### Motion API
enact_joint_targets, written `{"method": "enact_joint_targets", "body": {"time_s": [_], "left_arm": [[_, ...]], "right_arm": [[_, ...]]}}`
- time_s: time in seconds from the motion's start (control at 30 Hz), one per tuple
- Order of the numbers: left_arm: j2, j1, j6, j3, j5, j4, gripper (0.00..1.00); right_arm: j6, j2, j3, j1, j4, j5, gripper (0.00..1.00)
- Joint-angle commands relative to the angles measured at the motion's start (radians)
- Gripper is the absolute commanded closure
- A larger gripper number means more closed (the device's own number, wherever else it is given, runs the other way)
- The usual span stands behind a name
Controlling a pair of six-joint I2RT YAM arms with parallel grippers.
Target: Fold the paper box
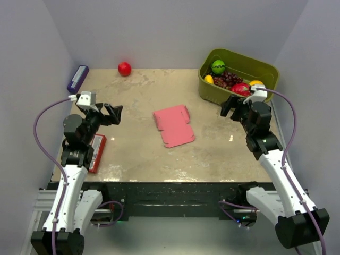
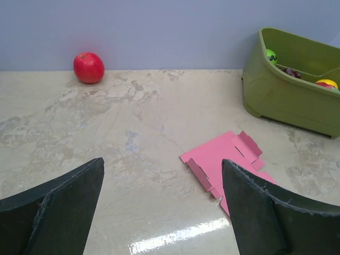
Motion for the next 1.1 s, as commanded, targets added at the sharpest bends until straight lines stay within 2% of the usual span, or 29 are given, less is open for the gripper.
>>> {"method": "enact_joint_targets", "body": {"time_s": [0.0,0.2,0.33,0.37,0.47,0.57,0.6,0.77,0.8,0.97,1.07], "left_arm": [[-0.025,0.007,-0.021,0.014,-0.091,0.005,0.02],[0.007,0.007,-0.107,0.019,-0.144,0.002,0.0],[0.04,0.007,-0.071,0.021,-0.083,-0.007,0.0],[0.043,0.007,-0.063,0.016,-0.027,-0.004,0.0],[0.05,0.007,-0.063,-0.012,0.009,0.022,0.05],[0.076,-0.07,-0.092,-0.013,-0.055,-0.007,0.09],[0.096,-0.144,-0.115,-0.009,-0.083,-0.045,0.1],[0.219,-0.341,-0.182,-0.018,-0.235,-0.046,0.11],[0.281,-0.393,-0.208,-0.016,-0.249,-0.031,0.11],[0.47,-0.437,-0.276,0.022,-0.232,0.049,0.11],[0.578,-0.438,-0.278,0.083,-0.273,0.06,0.11]], "right_arm": [[-0.052,-0.025,0.037,0.003,-0.001,-0.002,0.08],[-0.08,-0.063,0.042,0.003,-0.015,0.011,0.08],[-0.095,-0.069,0.071,0.003,-0.047,0.003,0.09],[-0.1,-0.069,0.077,0.003,-0.055,0.003,0.09],[-0.111,-0.062,0.094,0.004,-0.087,-0.009,0.11],[-0.111,-0.034,0.112,0.021,-0.115,-0.018,0.14],[-0.112,-0.025,0.117,0.038,-0.132,-0.014,0.15],[-0.127,0.035,0.152,0.115,-0.179,0.087,0.15],[-0.127,0.039,0.157,0.136,-0.193,0.097,0.15],[-0.13,0.053,0.169,0.175,-0.213,0.138,0.15],[-0.134,0.049,0.177,0.185,-0.225,0.146,0.15]]}}
